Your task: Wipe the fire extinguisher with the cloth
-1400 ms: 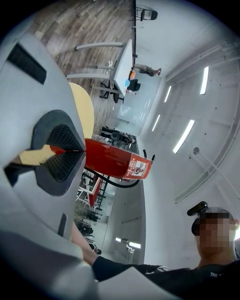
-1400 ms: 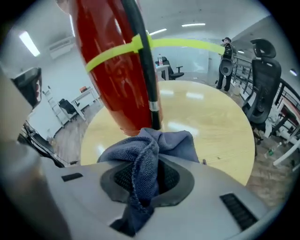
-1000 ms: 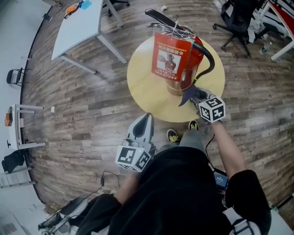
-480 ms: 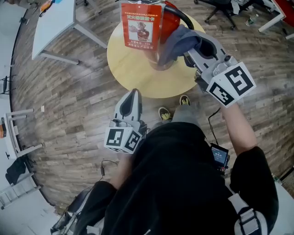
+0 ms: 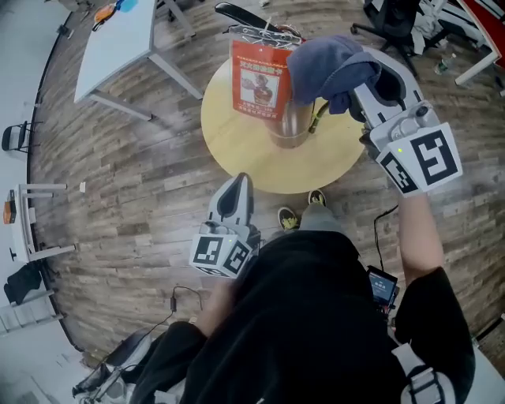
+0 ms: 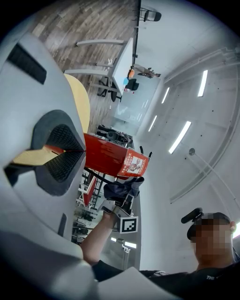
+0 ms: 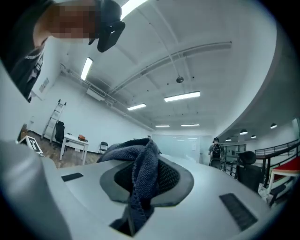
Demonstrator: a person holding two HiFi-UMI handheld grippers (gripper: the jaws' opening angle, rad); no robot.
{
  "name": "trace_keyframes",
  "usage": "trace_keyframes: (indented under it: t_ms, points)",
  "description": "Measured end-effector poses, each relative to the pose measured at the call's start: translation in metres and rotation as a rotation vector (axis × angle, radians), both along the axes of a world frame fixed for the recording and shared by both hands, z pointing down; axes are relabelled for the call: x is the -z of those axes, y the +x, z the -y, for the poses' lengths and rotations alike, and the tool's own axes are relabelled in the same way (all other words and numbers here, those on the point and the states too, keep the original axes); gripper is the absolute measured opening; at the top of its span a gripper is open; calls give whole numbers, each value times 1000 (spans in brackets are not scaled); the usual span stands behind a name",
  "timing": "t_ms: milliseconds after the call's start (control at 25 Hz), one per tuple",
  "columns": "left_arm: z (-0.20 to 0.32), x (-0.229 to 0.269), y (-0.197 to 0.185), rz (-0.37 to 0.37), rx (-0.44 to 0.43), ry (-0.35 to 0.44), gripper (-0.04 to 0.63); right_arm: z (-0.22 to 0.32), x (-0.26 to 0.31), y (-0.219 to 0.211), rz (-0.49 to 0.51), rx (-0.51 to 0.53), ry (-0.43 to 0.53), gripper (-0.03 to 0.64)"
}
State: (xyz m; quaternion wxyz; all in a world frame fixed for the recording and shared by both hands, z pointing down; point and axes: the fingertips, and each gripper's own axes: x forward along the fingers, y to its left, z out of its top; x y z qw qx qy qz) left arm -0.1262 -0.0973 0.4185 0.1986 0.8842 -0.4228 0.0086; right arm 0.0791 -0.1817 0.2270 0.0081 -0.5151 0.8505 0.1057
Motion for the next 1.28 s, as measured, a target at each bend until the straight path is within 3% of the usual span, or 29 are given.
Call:
trace_keyframes:
  t_ms: [160,480,640,1000,1080,1160,1280]
  points:
    - [19,4,13,7,11,17,23,11,-38,23,140,38,-87,66]
    - [35,3,64,36,-1,-14,23,32,-156,36,372,178,-440,66]
    - [41,3,83,45,20,-16,23,46,-190,41,379,243,-544,66]
    - [39,6,75,73,122,-18,23,67,-296,33,396,322,-820,66]
    - [39,3,74,85,141,-16,23,73,-308,31,453,362,-849,66]
    - [39,1,75,91,160,-13,23,75,-308,29,447,394,-847,66]
    - [42,2,77,86,187,-6,23,79,-269,29,481,452,-786,66]
